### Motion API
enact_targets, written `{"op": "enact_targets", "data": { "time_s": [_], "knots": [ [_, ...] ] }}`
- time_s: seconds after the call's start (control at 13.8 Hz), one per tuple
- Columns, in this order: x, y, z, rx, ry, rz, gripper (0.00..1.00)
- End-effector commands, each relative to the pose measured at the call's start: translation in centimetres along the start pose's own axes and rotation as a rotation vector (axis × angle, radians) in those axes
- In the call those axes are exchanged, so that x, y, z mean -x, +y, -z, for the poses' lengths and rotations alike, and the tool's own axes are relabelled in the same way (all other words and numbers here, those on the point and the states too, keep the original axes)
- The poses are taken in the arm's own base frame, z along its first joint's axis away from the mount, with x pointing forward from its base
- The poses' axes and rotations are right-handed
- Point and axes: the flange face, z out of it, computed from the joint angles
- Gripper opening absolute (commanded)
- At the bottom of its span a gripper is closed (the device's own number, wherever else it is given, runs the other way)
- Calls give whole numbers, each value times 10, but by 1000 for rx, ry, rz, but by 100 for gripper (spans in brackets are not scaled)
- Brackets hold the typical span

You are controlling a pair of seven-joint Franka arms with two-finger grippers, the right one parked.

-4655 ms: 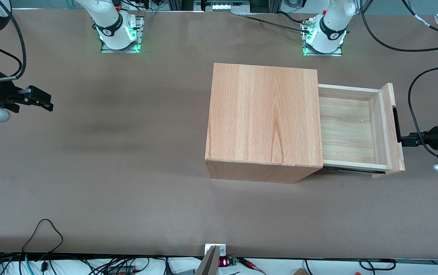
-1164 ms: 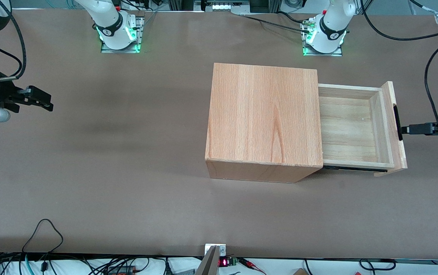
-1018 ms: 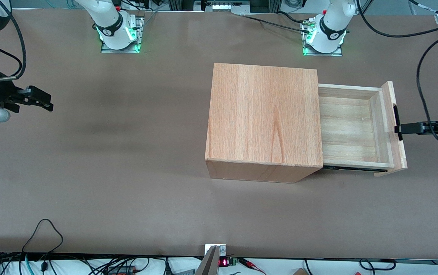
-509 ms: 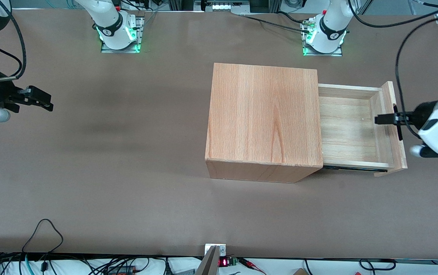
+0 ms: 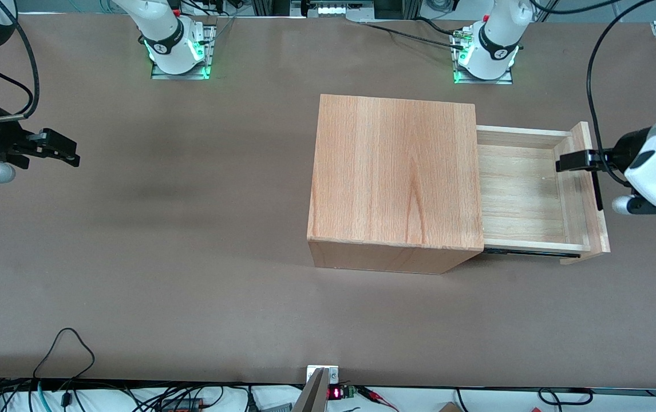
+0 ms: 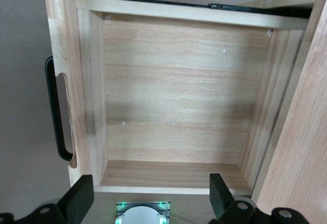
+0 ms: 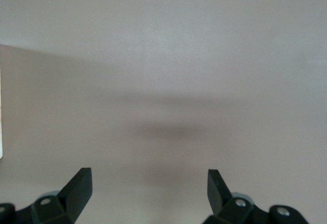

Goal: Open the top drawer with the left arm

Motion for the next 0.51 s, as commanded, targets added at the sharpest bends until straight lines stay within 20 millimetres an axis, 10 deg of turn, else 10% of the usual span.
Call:
{"op": "enact_targets", "data": {
  "time_s": [0.0, 0.44],
  "knots": [
    [21, 16, 0, -93, 36, -53, 100],
    [41, -14, 8, -44, 162, -15, 100]
  ]
}}
